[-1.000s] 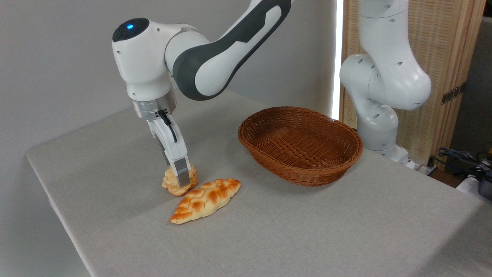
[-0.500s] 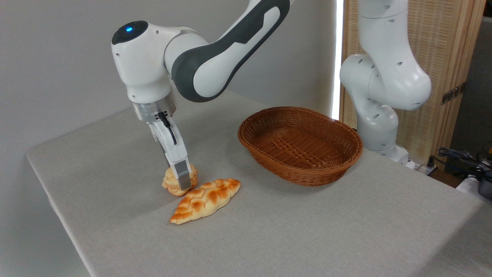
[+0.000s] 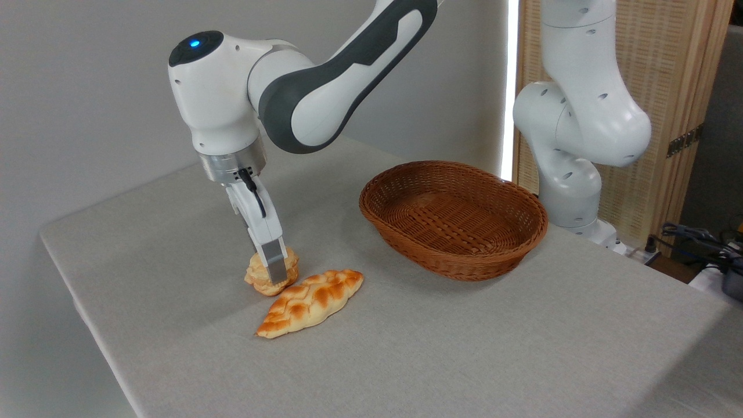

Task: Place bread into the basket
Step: 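Lift the round bun and carry it over the wicker basket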

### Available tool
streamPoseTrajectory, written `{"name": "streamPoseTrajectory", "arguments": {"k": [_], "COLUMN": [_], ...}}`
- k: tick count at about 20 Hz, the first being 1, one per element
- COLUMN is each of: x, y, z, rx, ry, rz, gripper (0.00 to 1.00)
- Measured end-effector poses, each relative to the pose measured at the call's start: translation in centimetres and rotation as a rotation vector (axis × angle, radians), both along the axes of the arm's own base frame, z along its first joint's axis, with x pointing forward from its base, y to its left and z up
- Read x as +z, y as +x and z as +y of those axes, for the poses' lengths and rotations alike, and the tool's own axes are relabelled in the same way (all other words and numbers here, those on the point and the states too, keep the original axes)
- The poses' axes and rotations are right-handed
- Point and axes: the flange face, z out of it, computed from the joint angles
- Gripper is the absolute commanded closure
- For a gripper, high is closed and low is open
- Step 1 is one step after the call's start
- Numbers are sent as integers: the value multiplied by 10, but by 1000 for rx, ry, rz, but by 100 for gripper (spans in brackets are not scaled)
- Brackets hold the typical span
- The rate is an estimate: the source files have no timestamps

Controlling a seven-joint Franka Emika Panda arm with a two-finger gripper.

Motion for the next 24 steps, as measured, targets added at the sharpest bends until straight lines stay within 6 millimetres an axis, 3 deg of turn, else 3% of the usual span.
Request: {"name": "streamPoseTrajectory", "arguments": {"k": [12,20,24], "x": [9,83,111], "y": [-1,-31,-51], "z": [0,11,42], "rx": [1,47,104], "ry": [-2,17,37], "rz": [-14,-37,11], "gripper": [40,37,37]}}
